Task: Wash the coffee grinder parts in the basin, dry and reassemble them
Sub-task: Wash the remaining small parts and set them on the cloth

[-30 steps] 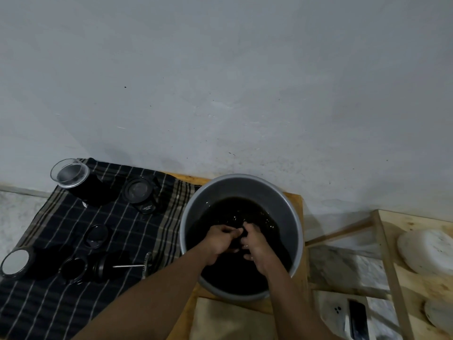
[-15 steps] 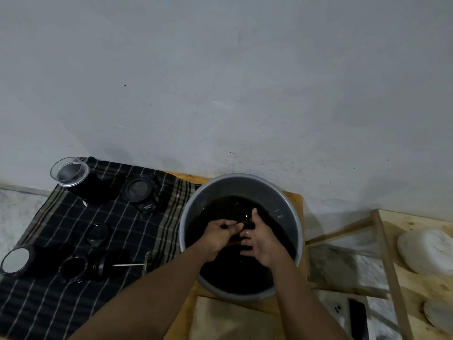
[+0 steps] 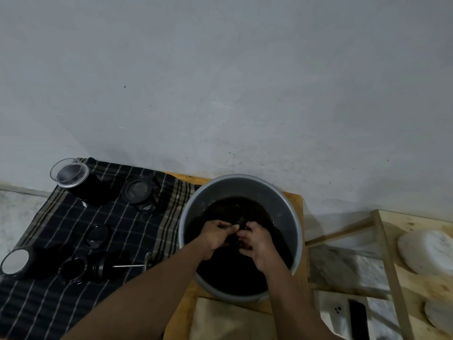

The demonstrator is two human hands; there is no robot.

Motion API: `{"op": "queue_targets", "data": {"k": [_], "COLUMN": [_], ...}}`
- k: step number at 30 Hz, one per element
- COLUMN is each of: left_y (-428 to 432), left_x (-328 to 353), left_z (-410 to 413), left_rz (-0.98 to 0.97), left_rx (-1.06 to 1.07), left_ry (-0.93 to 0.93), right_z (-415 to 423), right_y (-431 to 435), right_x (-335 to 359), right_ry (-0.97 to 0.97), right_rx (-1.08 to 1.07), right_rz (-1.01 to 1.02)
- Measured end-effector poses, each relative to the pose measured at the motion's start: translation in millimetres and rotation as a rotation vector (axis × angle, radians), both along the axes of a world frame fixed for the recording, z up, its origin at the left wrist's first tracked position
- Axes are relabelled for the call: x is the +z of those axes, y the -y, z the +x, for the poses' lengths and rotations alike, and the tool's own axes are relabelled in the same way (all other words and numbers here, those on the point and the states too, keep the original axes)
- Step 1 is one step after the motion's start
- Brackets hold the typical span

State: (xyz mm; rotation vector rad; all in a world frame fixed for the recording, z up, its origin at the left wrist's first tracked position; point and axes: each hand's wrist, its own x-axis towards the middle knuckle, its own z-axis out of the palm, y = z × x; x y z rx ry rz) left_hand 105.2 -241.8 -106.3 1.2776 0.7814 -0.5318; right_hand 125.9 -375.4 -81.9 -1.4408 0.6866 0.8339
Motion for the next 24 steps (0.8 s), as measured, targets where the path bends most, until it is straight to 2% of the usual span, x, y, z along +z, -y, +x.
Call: {"op": "queue_targets", "data": {"k": [3,5,8,11,14,18,22,24], "left_y": [2,2,-1,1,3,-4,-1,0], "left_x": [3,4,2,3,3,5,13,16], "left_z": [-2,-2,-2,-1,1,1,8,12], "left_rz": [-0.066,-0.074,-0.092,-0.121,-0.11,-0.117,-0.161,-0.16], "left_rx": [0.006,0.011,0.018,0.024,0.046,0.059,0.172,0.183], "left_ry": [0.016,0.018,0.054,0.08,0.112,0.095,0.088,0.061], "right_z": [-1,-3,-5,3,6,4,5,0], "right_y": [-6,-6,-4,-2,2,3,6,4], "right_x": [2,-3,-4,1,-2,-4,4,1], "right_ry": [0.095,0.094,0.056,0.071,0.013,-0.019,-0.068,-0.04], "right_rx": [0.148,0.192,0.12,0.105,-0.013,0.063,-0.162,-0.158], "right_rz": [-0.079,-0.076,0.005,-0.039,0.085,0.078,0.193,0.164]}}
